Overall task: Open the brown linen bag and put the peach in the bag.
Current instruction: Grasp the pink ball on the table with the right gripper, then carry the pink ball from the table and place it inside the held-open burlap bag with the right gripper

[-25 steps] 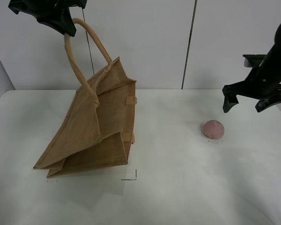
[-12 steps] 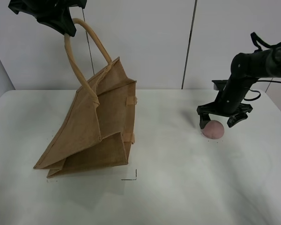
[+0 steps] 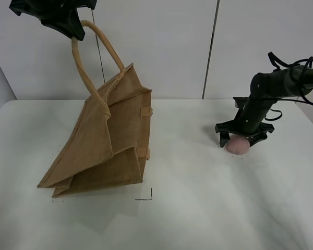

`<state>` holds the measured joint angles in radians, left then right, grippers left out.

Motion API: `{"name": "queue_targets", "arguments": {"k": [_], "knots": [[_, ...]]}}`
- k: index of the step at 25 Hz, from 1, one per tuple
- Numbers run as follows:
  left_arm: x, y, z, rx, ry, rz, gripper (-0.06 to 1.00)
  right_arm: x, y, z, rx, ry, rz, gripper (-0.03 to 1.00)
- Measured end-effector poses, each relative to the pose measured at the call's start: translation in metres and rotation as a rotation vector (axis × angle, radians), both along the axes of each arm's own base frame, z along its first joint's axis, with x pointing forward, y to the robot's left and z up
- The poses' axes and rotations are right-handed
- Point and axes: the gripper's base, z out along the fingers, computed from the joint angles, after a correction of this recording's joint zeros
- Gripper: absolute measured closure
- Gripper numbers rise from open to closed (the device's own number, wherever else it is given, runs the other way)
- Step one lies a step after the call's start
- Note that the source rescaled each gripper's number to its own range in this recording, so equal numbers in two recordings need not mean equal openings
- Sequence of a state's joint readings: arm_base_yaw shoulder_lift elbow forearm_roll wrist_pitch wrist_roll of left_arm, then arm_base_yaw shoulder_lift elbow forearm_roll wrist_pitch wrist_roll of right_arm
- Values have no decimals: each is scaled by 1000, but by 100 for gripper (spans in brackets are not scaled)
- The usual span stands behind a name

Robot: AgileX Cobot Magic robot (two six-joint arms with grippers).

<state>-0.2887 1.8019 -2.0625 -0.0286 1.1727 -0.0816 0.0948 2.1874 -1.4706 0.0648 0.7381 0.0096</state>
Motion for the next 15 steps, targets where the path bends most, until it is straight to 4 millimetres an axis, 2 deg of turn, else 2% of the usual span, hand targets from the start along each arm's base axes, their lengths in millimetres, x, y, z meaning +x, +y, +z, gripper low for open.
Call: {"name": "queue_targets", "arguments": {"k": [2,4,7,9,12,15], "knots": [[0,0,0,0,0,0,94,0,0,0,0,0,-1,20],[0,0,0,0,0,-1,94,0,0,0,-1,0,0,38],[0,0,0,0,0,-1,94,1,0,1,0,-4,0,81],[0,0,0,0,0,-1,94,1,0,4,0,-8,-1,96],[0,0,0,0,0,-1,94,2,0,13,3,-12,1,97],[0,0,0,0,0,-1,94,5,1,37,9,-34,26,97]]}}
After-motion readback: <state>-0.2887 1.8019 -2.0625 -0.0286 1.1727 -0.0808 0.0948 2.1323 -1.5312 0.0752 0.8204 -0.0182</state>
